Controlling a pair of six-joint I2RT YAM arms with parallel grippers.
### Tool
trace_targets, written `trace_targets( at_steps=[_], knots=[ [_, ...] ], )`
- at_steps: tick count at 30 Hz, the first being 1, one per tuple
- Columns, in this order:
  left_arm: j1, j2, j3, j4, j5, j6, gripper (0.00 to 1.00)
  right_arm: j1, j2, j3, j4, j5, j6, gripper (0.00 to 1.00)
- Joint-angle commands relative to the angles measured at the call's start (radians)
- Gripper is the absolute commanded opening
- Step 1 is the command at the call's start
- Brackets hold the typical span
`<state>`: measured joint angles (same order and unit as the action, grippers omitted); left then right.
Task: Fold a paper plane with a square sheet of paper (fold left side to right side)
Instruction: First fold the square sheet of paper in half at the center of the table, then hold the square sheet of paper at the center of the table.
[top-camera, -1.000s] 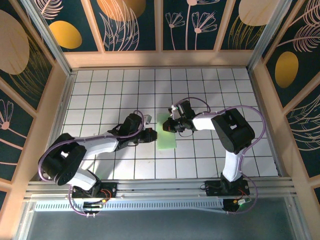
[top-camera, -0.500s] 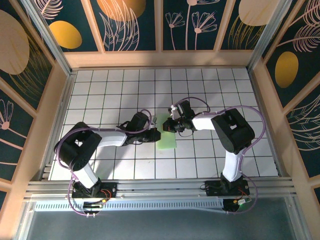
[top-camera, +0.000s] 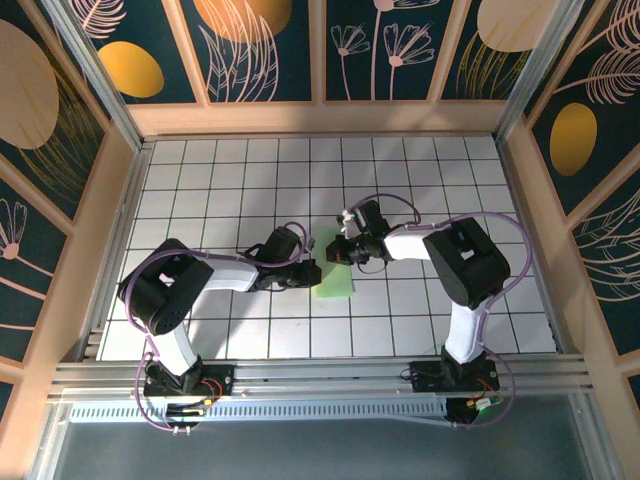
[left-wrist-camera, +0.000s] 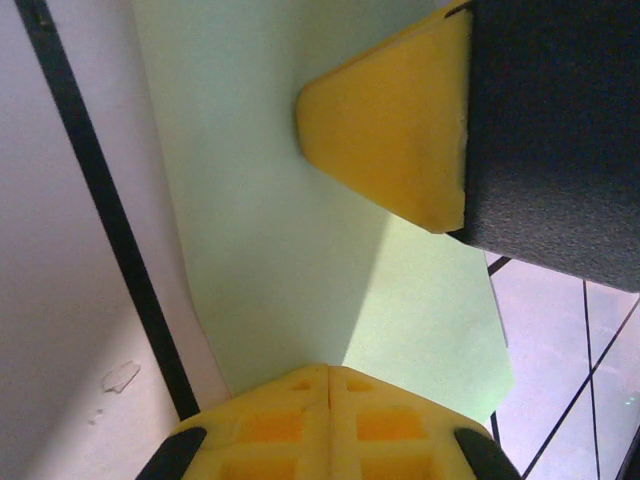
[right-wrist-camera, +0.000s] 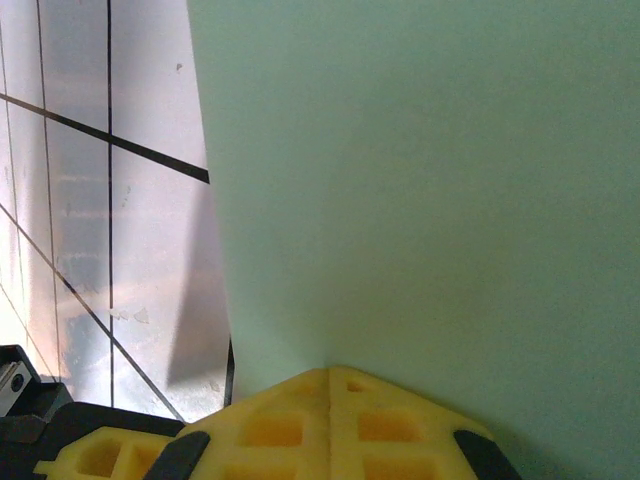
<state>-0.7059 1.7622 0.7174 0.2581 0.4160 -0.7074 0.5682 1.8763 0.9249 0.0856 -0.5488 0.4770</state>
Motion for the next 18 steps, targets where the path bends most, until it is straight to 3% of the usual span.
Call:
trace_targets(
  at_steps=[1, 12, 18],
  knots=[
    [-0.021, 0.031, 0.007, -0.039, -0.018, 0.008, 0.0, -0.014, -0.079, 0.009, -0.058, 0.018, 0.006, 0.01],
    [-0.044, 0.004, 0.005, -0.042, -0.04, -0.029, 0.0, -0.003, -0.313, -0.194, -0.149, 0.021, 0.02, 0.0],
    [-0.047, -0.008, 0.007, -0.049, -0.045, -0.03, 0.0, 0.029, -0.309, -0.253, -0.1, -0.01, 0.054, 0.0]
  ],
)
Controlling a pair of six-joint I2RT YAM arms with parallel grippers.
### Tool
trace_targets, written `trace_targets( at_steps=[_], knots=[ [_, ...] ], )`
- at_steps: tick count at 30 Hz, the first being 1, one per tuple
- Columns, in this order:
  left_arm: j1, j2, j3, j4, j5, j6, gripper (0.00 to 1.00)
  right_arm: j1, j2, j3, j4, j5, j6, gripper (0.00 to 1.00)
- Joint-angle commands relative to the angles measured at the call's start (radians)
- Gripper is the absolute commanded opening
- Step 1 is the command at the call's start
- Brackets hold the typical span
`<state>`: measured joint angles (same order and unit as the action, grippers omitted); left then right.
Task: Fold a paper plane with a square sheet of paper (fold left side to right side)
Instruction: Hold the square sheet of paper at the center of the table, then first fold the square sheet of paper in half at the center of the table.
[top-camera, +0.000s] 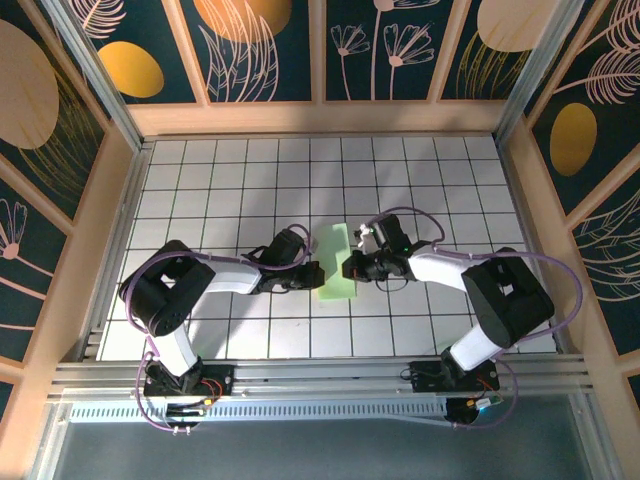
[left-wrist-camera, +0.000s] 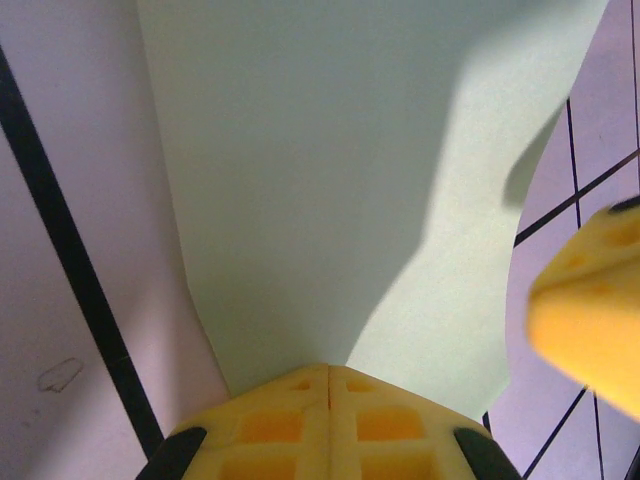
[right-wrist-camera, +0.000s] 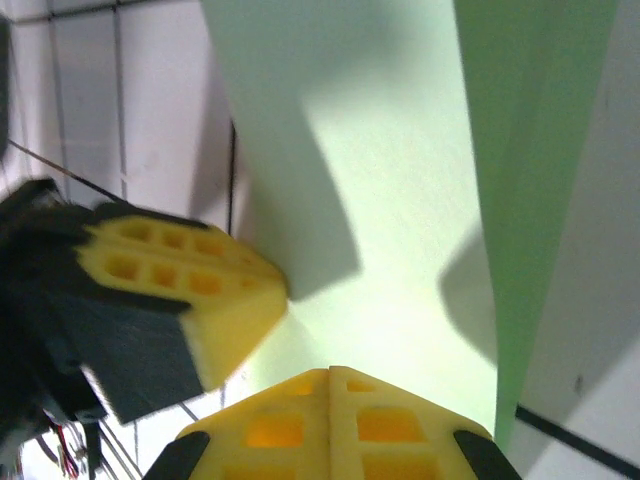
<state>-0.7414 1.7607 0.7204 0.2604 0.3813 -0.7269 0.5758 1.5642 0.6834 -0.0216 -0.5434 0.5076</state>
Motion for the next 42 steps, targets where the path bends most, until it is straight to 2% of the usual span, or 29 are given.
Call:
trace_targets(
  at_steps=[1, 11, 21, 33, 42],
  knots=[
    [-0.012, -0.007, 0.005, -0.053, -0.011, -0.009, 0.0, 0.03, 0.014, -0.009, 0.014, -0.015, 0.026, 0.0],
    [-0.013, -0.019, 0.004, -0.037, -0.007, -0.024, 0.0, 0.047, 0.099, 0.02, 0.057, -0.02, 0.032, 0.0],
    [0.0, -0.039, 0.042, -0.03, 0.0, -0.004, 0.0, 0.047, 0.142, 0.001, -0.034, 0.058, -0.018, 0.0],
    [0.069, 0.034, 0.084, 0.036, 0.034, 0.01, 0.0, 0.045, 0.175, 0.005, -0.064, 0.095, -0.053, 0.0],
    [0.08, 0.082, 0.109, 0.027, 0.029, 0.029, 0.0, 0.041, 0.181, 0.005, -0.077, 0.107, -0.066, 0.0]
  ],
)
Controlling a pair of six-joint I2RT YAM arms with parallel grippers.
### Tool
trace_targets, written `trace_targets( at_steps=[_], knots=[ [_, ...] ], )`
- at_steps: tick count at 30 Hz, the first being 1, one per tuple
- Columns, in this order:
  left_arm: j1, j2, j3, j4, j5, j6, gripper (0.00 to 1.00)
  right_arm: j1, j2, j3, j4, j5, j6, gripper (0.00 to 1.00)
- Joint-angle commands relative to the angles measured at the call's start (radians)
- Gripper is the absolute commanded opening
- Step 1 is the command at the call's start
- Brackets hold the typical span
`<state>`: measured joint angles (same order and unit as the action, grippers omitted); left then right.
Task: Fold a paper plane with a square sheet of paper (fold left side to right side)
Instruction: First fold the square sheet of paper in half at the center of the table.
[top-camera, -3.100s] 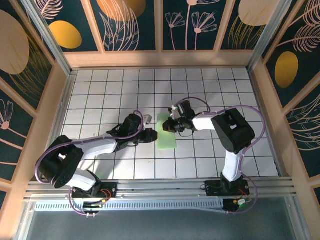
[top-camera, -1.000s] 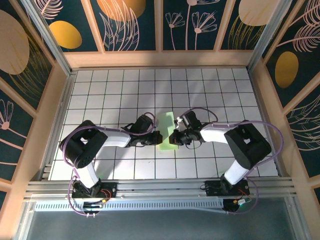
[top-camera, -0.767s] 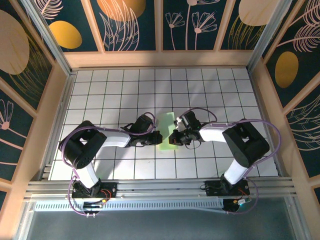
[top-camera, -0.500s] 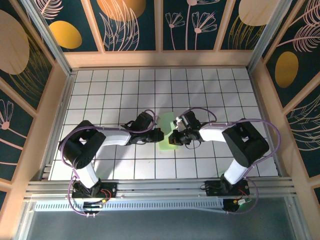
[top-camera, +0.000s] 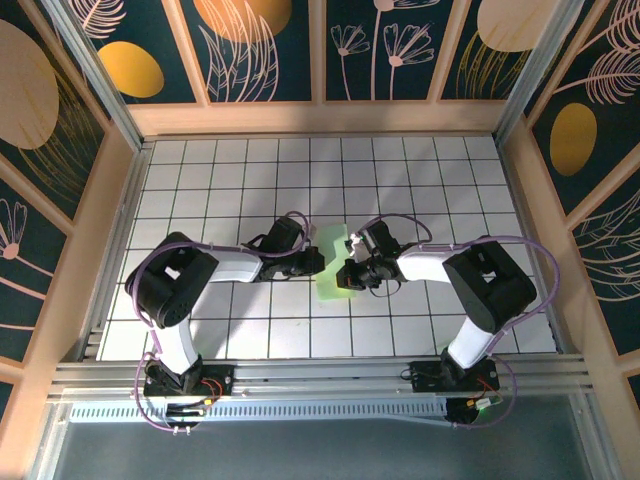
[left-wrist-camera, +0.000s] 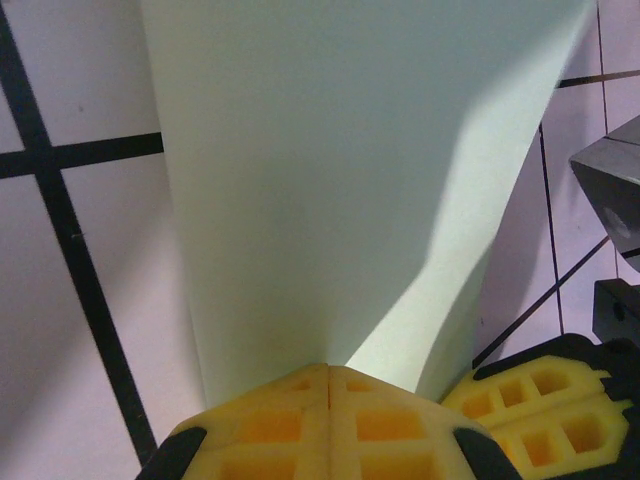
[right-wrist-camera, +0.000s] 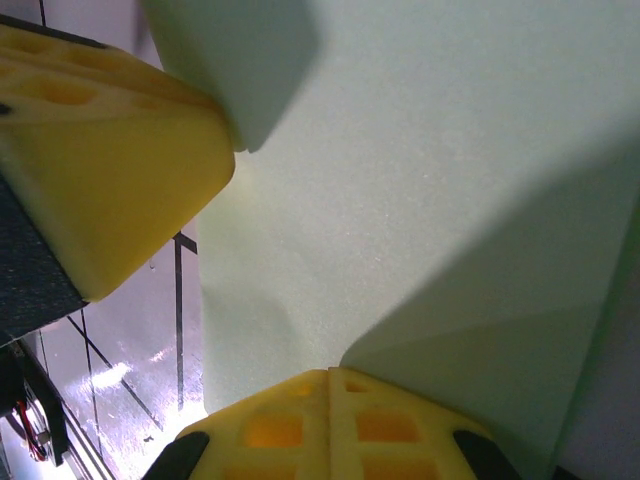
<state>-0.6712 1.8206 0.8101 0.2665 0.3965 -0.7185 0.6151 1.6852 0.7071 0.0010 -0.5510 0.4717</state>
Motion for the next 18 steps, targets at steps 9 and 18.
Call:
trace_targets(
  at_steps=[9, 18],
  knots=[
    [0.022, 0.059, 0.031, 0.021, -0.016, 0.025, 0.0, -0.005, 0.07, -0.023, -0.123, 0.132, -0.05, 0.0],
    [0.054, 0.087, 0.04, 0.013, -0.054, 0.011, 0.0, -0.013, 0.077, -0.032, -0.129, 0.135, -0.06, 0.0]
  ],
)
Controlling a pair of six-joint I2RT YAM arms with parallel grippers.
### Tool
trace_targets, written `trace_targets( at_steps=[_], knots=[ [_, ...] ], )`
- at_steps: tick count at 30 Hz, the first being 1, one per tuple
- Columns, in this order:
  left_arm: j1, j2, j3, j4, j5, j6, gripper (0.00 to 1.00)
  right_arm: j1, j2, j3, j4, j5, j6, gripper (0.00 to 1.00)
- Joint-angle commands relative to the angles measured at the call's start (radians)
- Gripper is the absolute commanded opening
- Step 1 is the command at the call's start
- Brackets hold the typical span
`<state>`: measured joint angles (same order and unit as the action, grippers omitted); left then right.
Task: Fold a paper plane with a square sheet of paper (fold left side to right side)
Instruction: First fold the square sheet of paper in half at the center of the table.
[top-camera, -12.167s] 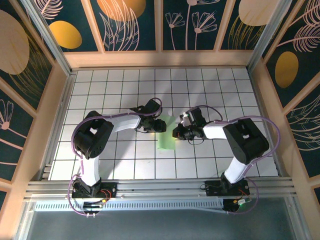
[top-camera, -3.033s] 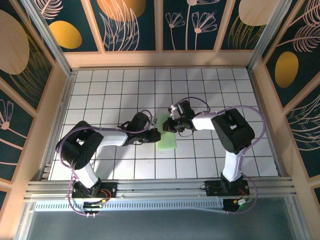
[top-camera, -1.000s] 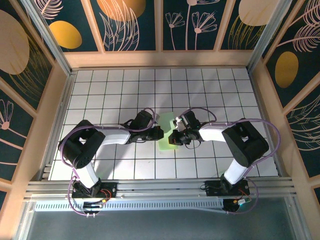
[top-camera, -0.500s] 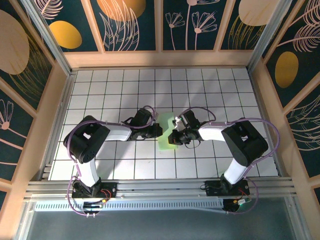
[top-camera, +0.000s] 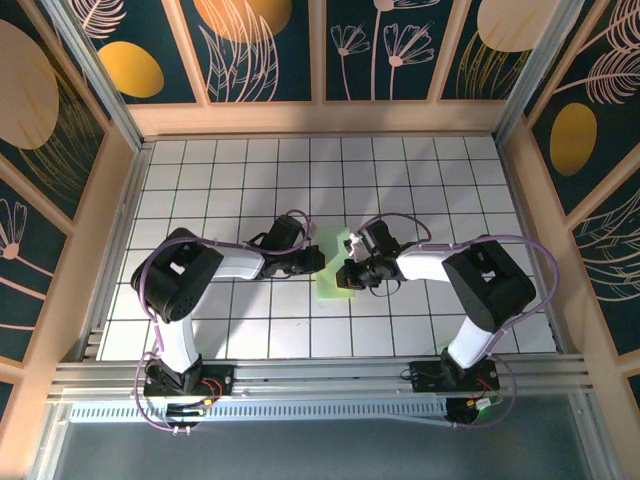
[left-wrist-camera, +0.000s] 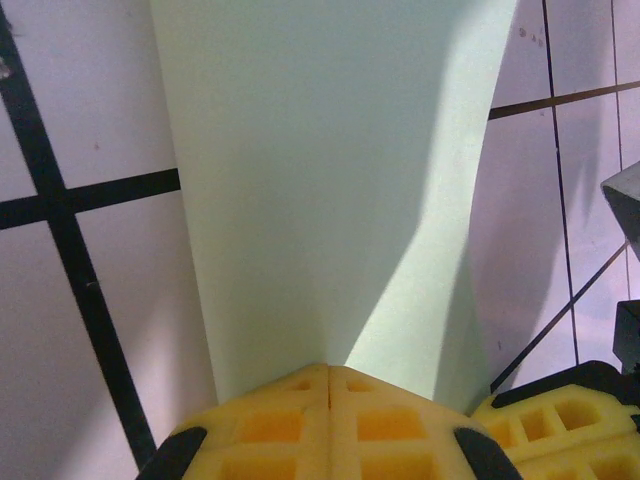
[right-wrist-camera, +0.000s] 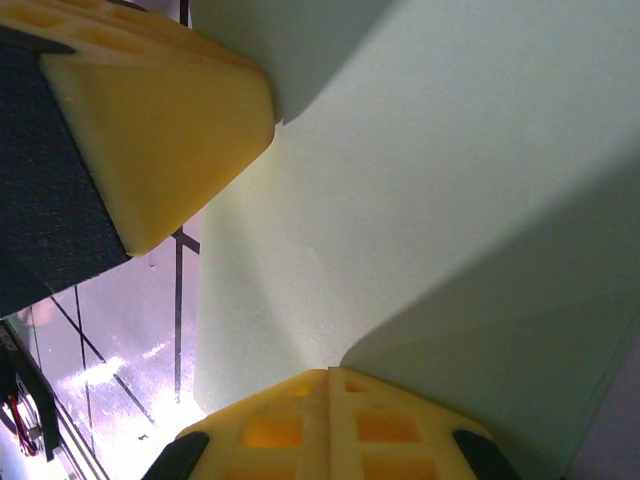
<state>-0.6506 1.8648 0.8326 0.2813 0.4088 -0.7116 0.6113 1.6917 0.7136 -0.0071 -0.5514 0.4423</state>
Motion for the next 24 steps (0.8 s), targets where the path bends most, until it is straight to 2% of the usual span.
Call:
trace_targets(
  at_steps=[1, 15, 24],
  knots=[
    [0.039, 0.048, 0.021, -0.002, -0.068, 0.002, 0.0, -0.009, 0.071, -0.04, -0.12, 0.136, -0.032, 0.0],
    [0.131, 0.143, 0.155, -0.045, -0.077, 0.025, 0.0, -0.019, 0.071, -0.057, -0.105, 0.128, -0.034, 0.0],
    [0.157, 0.21, 0.242, -0.06, -0.07, 0.033, 0.0, -0.028, 0.066, -0.066, -0.097, 0.124, -0.034, 0.0]
  ],
)
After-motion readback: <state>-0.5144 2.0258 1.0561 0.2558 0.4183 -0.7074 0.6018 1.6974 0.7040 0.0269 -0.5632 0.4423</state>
